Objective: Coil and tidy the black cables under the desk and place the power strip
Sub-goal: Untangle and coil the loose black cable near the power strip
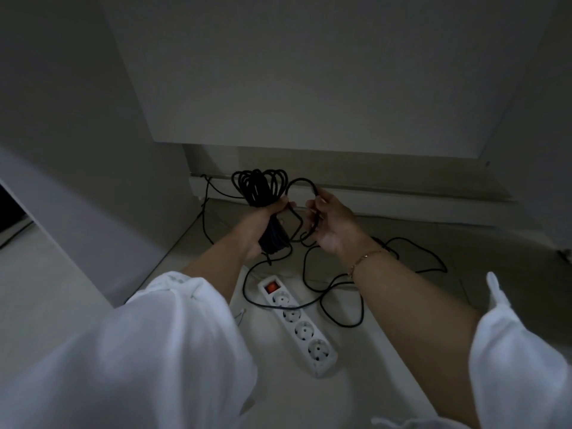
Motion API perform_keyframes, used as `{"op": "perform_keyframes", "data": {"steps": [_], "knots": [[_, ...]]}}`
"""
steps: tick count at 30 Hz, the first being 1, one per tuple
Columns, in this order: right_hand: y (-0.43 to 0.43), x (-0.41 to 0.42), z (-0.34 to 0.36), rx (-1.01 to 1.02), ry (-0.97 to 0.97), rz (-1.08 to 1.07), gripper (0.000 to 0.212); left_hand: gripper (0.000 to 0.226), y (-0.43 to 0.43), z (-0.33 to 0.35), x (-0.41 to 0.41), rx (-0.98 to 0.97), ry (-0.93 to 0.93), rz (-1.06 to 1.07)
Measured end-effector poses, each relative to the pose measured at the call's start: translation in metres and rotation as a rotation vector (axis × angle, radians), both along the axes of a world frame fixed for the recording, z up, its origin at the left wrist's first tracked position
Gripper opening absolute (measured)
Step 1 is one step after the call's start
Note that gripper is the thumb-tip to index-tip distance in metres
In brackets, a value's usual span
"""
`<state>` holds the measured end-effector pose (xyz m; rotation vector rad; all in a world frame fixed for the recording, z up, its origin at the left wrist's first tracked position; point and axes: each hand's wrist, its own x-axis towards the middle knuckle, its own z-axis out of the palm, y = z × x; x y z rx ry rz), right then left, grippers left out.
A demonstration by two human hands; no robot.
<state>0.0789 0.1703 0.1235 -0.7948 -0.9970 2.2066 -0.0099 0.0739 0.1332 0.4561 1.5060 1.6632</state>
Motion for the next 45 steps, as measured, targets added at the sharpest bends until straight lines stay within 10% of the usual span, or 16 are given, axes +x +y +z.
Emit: {"op": "perform_keyframes", "data": {"steps": [4,15,36,45], "knots": [[0.000,0.003,-0.006,0.297,-0.364,0.154,0.033,0.016,0.005,0.000,-0.001,-0.041,0.026,0.003],[-0.003,0.008,0.002,0.627,-0.541,0.333,0.022,0.014,0.005,-0.003,-0.003,0.006,0.150,-0.001],[-0.024,-0.007,0.027,0.311,-0.123,-0.002,0.001,0.042,0.011,-0.010,0.001,-0.088,0.194,0.077],[-0.022,-0.002,0.025,0.375,-0.178,-0.004,0.031,0.043,0.011,-0.009,0.002,-0.010,0.075,0.004]]}}
